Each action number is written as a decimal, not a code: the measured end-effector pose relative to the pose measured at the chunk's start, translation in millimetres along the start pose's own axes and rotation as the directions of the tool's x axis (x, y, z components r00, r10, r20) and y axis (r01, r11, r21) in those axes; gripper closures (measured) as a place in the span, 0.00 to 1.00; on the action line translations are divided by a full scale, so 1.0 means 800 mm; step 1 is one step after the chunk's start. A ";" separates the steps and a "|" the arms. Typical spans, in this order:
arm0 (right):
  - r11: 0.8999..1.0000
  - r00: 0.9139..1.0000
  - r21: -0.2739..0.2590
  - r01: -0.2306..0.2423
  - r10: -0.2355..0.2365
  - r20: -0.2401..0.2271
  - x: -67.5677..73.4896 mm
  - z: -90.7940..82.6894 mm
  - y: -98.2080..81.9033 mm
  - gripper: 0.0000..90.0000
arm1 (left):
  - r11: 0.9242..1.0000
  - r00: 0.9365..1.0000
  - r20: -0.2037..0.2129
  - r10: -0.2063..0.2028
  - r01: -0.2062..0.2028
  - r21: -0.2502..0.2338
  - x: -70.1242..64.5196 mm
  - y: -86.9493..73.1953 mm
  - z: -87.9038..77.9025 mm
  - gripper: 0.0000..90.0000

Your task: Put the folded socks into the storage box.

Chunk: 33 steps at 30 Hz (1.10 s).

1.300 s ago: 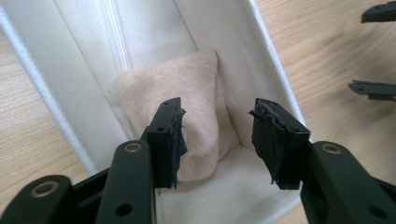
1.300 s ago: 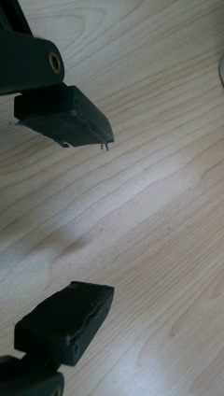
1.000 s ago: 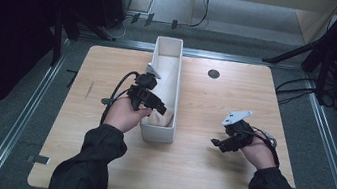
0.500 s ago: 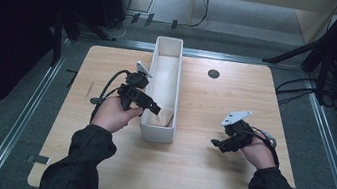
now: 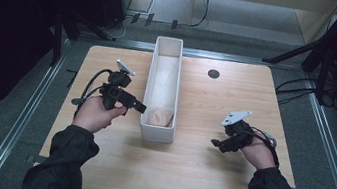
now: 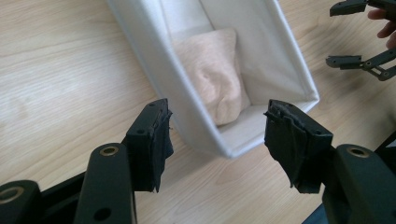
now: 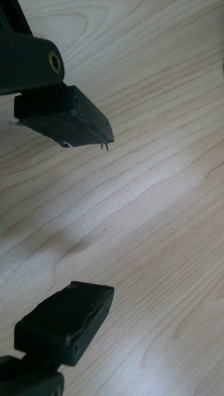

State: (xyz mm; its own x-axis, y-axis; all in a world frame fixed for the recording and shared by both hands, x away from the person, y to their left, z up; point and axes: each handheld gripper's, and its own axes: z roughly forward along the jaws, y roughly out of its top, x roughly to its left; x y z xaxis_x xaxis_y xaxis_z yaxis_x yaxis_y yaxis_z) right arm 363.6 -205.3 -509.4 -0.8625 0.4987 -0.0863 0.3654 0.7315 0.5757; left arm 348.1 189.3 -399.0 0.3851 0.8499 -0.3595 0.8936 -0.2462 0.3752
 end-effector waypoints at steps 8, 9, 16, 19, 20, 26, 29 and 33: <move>1.000 1.000 0.001 -0.009 0.009 -0.004 0.002 -0.001 -0.002 0.25 | 0.999 0.999 -0.019 -0.038 0.038 -0.038 0.025 -0.021 -0.016 0.43; 1.000 1.000 0.002 -0.007 0.007 -0.002 0.002 -0.001 -0.002 0.25 | 0.998 0.999 -0.023 -0.043 0.042 -0.043 0.029 -0.024 -0.017 0.43; 1.000 1.000 0.003 -0.016 0.016 -0.002 0.001 -0.002 -0.005 0.25 | 0.997 0.999 -0.036 0.014 -0.017 -0.072 0.040 -0.043 -0.014 0.42; 1.000 1.000 0.003 -0.011 0.011 0.000 0.001 -0.003 -0.006 0.25 | 0.998 0.999 -0.046 0.004 -0.007 -0.063 0.049 -0.050 -0.009 0.42; 1.000 1.000 0.003 -0.011 0.011 0.001 0.001 -0.003 -0.006 0.25 | 0.998 0.999 -0.043 -0.002 -0.001 -0.065 0.053 -0.052 -0.007 0.42; 1.000 1.000 0.006 -0.014 0.014 0.005 0.001 -0.004 -0.008 0.25 | 0.997 0.998 -0.056 -0.032 0.028 -0.073 0.067 -0.069 0.004 0.42; 1.000 1.000 0.005 -0.008 0.008 0.006 0.000 -0.005 -0.009 0.25 | 0.997 0.998 -0.064 -0.025 0.021 -0.072 0.072 -0.076 0.010 0.42; 1.000 1.000 0.008 -0.016 0.016 0.010 0.001 -0.006 -0.010 0.25 | 0.997 0.997 -0.070 -0.040 0.035 -0.065 0.083 -0.083 0.018 0.42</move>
State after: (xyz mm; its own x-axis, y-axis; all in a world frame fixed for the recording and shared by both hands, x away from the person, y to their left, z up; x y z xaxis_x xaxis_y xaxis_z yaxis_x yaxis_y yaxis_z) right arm 358.3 -212.9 -510.0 -0.8531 0.5148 -0.0849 0.3819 0.7269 0.5707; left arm 317.4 255.7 -460.2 0.3320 0.8896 -0.3137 0.8897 -0.1849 0.4174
